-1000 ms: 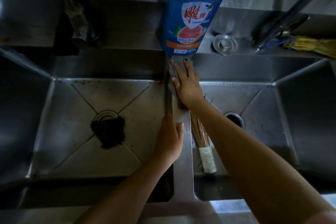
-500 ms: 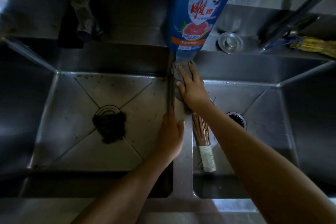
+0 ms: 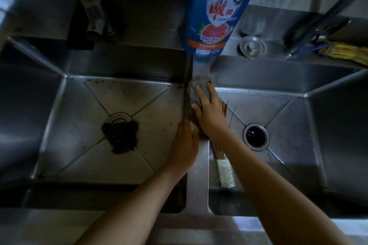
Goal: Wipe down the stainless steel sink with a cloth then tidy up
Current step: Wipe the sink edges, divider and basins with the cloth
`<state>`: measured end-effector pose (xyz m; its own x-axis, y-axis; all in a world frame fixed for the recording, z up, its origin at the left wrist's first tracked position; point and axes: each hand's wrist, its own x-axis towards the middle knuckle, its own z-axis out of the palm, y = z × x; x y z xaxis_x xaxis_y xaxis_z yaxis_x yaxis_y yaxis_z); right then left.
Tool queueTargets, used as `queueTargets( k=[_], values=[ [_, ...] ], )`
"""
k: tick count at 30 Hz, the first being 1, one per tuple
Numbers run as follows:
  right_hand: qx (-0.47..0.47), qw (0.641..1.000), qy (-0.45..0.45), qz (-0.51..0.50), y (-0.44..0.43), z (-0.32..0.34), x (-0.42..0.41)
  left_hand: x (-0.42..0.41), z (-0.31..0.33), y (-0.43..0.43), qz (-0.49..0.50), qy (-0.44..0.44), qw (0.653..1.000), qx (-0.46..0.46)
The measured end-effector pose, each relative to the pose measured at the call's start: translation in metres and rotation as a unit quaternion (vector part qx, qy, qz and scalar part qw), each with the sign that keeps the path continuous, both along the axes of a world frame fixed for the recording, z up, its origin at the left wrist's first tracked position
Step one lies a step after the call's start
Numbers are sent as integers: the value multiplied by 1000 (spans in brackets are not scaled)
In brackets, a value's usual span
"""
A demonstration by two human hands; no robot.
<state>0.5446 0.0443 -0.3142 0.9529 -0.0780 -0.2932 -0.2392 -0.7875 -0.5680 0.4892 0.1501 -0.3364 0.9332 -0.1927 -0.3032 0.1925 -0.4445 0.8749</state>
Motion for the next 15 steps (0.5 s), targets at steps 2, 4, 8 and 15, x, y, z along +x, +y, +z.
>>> queueTargets(
  k=[2, 4, 8, 15],
  values=[
    [11, 1000, -4, -7, -1, 1, 7, 0, 0, -1, -2, 0, 1000, 6],
    [26, 1000, -11, -11, -3, 2, 20, 0, 2, -2, -10, 2, 1000, 25],
    [19, 999, -34, -13, -6, -1, 46, 0, 5, -4, -5, 27, 998, 57],
    [45, 997, -57, -21, -4, -1, 44, -1, 10, -4, -2, 23, 997, 68]
  ],
)
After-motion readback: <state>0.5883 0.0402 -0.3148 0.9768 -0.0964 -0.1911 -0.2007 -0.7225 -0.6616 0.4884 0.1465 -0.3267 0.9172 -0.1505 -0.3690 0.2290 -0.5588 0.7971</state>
